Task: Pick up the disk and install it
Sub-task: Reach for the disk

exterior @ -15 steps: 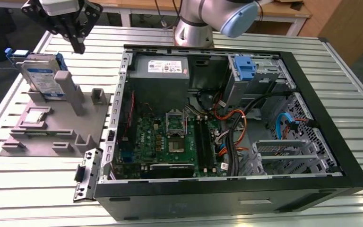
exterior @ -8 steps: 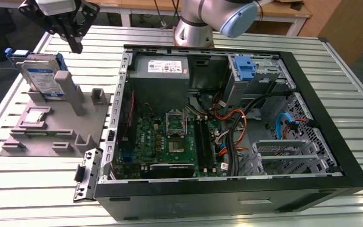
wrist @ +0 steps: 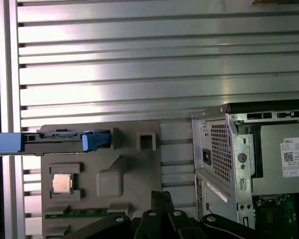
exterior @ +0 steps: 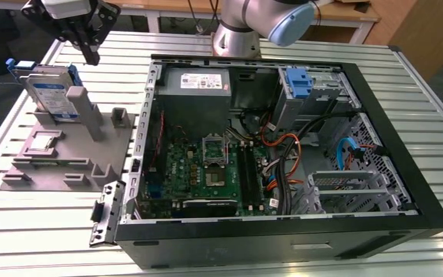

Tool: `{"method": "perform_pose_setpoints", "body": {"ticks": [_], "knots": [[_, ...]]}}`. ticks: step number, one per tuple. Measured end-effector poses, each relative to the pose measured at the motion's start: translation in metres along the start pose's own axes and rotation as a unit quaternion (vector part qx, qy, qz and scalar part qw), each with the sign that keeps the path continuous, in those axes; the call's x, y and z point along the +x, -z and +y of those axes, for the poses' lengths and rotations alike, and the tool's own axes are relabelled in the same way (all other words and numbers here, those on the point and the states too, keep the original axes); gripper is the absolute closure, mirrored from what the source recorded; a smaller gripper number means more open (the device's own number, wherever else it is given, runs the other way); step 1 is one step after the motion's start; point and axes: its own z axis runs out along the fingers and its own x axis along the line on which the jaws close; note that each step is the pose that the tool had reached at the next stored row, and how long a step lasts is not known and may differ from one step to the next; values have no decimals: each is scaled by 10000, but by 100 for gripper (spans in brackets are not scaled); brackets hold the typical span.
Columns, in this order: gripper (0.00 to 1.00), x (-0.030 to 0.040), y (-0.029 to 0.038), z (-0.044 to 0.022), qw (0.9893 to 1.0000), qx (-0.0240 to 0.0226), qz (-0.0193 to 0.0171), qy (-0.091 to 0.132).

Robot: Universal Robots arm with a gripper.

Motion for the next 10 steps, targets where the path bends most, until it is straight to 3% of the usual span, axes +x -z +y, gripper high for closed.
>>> {"method": "perform_pose_setpoints", "body": {"ticks": [10], "knots": [[90, 156, -27, 78, 10000, 0, -1, -2]]}}
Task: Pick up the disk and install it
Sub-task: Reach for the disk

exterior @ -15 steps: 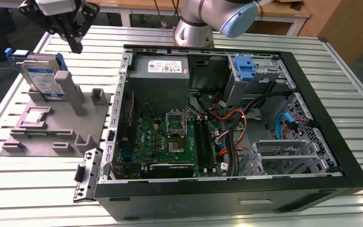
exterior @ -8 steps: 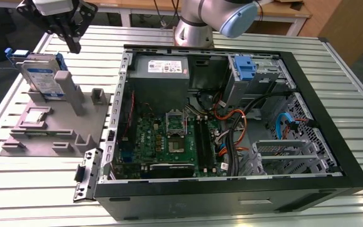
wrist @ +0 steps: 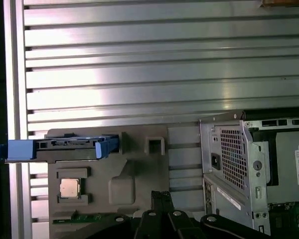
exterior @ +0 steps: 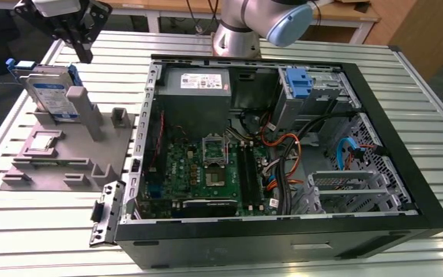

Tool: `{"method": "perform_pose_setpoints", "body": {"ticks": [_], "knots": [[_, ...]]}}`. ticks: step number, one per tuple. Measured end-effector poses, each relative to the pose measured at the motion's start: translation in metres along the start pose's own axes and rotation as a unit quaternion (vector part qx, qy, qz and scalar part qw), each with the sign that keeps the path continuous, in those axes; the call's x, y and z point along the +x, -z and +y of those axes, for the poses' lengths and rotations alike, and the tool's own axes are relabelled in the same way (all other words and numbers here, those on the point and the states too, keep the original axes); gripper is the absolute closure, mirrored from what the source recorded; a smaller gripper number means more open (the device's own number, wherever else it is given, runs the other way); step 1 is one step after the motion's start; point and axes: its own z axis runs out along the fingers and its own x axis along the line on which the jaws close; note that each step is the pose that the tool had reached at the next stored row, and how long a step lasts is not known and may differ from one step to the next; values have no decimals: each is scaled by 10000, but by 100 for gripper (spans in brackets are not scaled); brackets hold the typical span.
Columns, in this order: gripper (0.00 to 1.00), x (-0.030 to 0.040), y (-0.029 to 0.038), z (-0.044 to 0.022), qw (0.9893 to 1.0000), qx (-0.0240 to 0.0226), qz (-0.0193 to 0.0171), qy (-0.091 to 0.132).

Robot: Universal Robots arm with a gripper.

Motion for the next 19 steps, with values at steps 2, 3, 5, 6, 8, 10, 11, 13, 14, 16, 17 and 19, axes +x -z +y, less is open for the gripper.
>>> {"method": "perform_pose_setpoints", "body": {"ticks": [2, 3, 5, 6, 8, 10, 11, 13, 14, 16, 17, 19], "knots": [[90, 47, -3, 21, 10000, 0, 1, -3], [90, 69, -5, 31, 10000, 0, 0, -5], [90, 111, -9, 49, 10000, 0, 0, -8], [90, 132, -11, 58, 10000, 0, 0, -9], [90, 177, -14, 76, 10000, 1, 0, -11], [90, 223, -17, 92, 10000, 0, 0, -15], [90, 247, -19, 98, 10000, 1, 0, -15], [90, 294, -22, 105, 10000, 1, 0, -16], [90, 319, -24, 109, 10000, 1, 0, -15], [90, 366, -29, 118, 10000, 1, 0, -15], [90, 385, -33, 127, 10000, 0, 0, -15], [90, 414, -40, 150, 10000, 0, 0, -15]]}}
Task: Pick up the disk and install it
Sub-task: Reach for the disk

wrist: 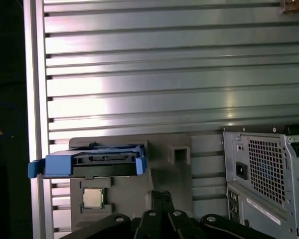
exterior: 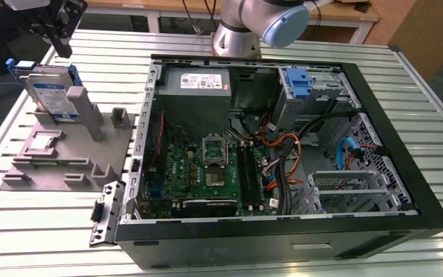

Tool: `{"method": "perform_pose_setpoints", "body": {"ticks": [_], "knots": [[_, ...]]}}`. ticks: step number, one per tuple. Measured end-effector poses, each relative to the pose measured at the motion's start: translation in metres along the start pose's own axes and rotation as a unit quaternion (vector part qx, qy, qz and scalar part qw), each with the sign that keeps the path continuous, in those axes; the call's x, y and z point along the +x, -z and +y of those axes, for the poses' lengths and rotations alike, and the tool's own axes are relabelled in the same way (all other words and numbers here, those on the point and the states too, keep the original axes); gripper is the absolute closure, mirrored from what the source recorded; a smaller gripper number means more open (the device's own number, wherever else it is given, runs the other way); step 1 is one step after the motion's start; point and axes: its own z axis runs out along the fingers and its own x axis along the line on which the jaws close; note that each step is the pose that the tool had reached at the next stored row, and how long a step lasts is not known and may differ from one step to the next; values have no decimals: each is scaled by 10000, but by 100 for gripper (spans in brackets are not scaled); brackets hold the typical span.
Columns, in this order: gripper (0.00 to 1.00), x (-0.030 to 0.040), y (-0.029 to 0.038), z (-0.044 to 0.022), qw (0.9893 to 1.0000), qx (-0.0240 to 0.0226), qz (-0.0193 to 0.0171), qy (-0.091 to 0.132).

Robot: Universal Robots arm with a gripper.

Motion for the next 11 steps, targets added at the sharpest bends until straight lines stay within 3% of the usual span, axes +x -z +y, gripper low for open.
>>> {"method": "perform_pose_setpoints", "body": {"ticks": [7, 11], "knots": [[90, 84, -44, 117, 10000, 0, 1, 0], [90, 183, -70, 153, 10000, 0, 2, 0]]}}
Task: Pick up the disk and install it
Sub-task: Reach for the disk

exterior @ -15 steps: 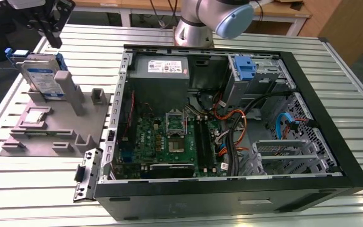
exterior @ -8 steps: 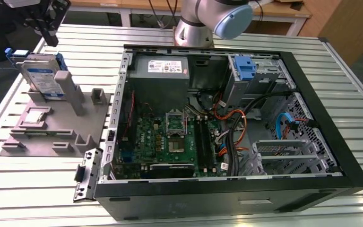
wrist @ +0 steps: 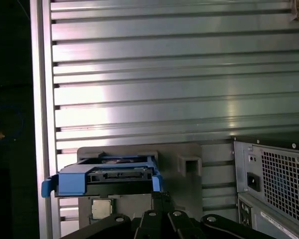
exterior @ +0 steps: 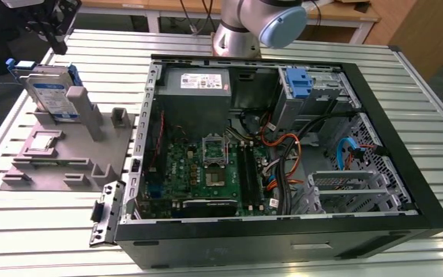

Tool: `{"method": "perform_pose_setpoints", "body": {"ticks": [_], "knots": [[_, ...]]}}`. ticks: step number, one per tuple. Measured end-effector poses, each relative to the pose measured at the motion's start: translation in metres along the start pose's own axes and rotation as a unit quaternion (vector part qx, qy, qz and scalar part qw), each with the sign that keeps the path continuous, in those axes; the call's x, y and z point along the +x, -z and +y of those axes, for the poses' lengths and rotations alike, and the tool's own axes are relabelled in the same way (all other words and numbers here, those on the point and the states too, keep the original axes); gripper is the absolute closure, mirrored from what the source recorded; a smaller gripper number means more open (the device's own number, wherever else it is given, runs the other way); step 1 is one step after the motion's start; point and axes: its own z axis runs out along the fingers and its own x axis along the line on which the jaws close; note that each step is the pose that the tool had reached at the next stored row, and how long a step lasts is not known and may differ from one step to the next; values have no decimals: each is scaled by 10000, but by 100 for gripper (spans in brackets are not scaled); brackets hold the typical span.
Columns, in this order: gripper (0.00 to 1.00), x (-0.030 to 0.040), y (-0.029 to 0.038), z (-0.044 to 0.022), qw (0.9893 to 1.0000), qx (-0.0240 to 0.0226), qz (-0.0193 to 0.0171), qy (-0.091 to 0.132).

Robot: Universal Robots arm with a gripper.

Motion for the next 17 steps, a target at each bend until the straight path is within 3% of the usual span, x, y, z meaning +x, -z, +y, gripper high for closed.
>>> {"method": "perform_pose_setpoints", "body": {"ticks": [4, 10, 17], "knots": [[90, 104, -33, 0, 10000, 0, 0, 0], [90, 206, -80, -11, 10000, 0, 0, 4], [90, 248, -96, -15, 10000, 11, 2, 57]]}}
